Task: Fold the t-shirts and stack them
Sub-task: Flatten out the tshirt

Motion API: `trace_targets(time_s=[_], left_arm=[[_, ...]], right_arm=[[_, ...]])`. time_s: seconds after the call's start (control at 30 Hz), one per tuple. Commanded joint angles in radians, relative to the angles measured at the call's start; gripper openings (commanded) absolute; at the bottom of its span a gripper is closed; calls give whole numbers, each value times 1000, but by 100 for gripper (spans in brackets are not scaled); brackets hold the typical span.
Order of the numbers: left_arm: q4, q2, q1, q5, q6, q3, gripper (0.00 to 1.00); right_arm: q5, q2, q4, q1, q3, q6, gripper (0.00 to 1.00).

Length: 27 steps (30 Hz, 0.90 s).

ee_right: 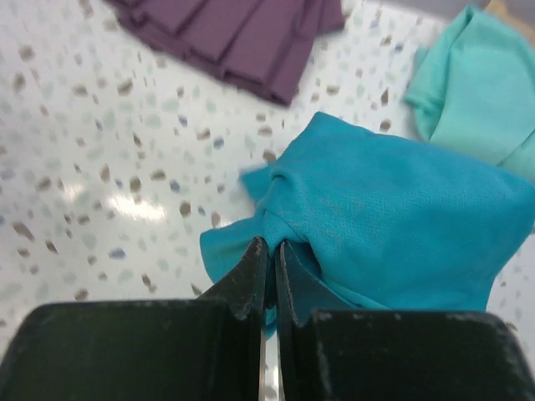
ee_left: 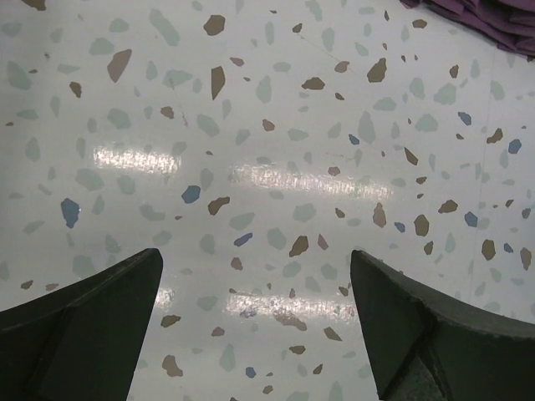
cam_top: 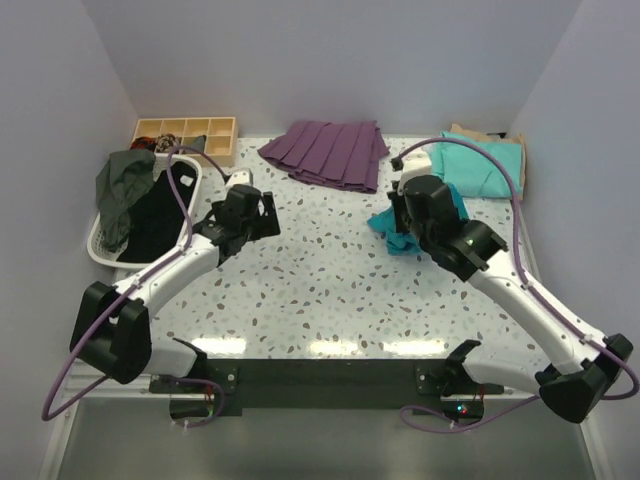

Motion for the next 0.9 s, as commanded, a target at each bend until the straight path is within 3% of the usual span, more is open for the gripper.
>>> trace_targets(time_s=[0.0, 0.17, 0.3, 0.47, 0.63, 0.73, 0.87], left_arm=[[66, 44, 1, 86, 15, 40, 98], [66, 48, 1, 77, 12, 46, 98], [47, 22, 1, 49, 13, 48, 98], [29, 5, 1, 34, 16, 57, 98], [26, 4, 1, 32, 19, 52, 98], [49, -5, 1, 42, 27, 31, 98], [99, -27, -17, 108, 52, -12, 89]], right_arm=[[-87, 4, -50, 5, -24, 4, 0], [-332, -2, -67, 11, 105, -17, 0], [-366, -77, -24, 15, 156, -13, 0], [-307, -38, -76, 13, 182, 0, 0], [-104, 79, -46, 10, 26, -3, 5], [-54, 184, -2, -4, -25, -10, 0], [-47, 249, 40, -15, -24, -20, 0]])
